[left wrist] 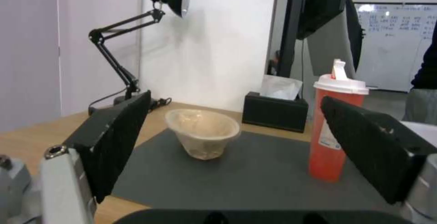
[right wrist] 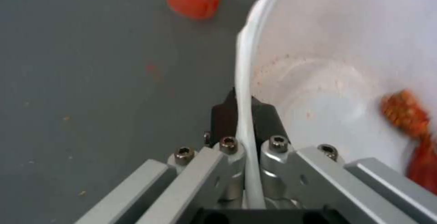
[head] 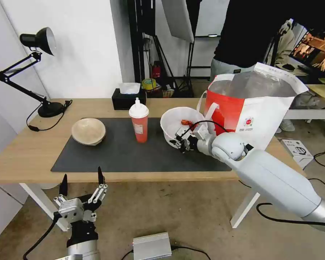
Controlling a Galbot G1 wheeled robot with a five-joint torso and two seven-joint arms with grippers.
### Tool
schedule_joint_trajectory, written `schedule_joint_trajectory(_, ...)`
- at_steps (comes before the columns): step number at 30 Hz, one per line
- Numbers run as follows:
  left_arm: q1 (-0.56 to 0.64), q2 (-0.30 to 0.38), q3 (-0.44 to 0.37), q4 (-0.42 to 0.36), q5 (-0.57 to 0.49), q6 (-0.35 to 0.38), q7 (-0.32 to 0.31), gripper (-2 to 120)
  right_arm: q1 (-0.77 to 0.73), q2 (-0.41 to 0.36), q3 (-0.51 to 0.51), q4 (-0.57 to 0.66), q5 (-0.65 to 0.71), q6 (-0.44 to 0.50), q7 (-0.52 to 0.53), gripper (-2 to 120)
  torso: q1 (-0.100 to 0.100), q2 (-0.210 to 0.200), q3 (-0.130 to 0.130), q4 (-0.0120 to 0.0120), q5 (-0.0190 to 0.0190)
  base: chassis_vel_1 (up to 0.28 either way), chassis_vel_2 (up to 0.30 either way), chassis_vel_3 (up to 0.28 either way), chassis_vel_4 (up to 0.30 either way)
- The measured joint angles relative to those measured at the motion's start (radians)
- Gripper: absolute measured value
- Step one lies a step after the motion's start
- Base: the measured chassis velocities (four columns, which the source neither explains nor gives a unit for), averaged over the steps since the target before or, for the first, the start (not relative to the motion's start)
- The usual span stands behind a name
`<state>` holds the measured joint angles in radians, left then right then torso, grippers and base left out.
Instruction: Pick up the trash from the table and place it into the takeout bag.
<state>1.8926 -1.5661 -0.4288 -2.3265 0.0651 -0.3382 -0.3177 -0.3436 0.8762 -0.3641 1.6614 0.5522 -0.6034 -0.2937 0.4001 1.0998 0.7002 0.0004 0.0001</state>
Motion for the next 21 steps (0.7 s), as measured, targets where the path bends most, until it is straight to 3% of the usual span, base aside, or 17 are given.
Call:
schedule_joint_trajectory(13, 0.009, -0.009, 0.000, -0.005, 0.016, -0.007, -0.001, 100, 0.011, -0.067, 0.049, 0.117, 0.104, -0.005, 0.005, 0, 0.000, 0.000, 0.000, -0.0004, -0.0001, 0.000, 0.000, 0.000, 0.000)
schedule_joint_trajectory(21, 0.008, -0.007, -0.002, -0.005, 0.018, -0.009, -0.002, 100, -0.058, -0.121, 0.078, 0.232, 0.131, -0.012, -0.003, 0, 0.000, 0.000, 0.000, -0.0006, 0.0000, 0.000, 0.000, 0.000, 0.000)
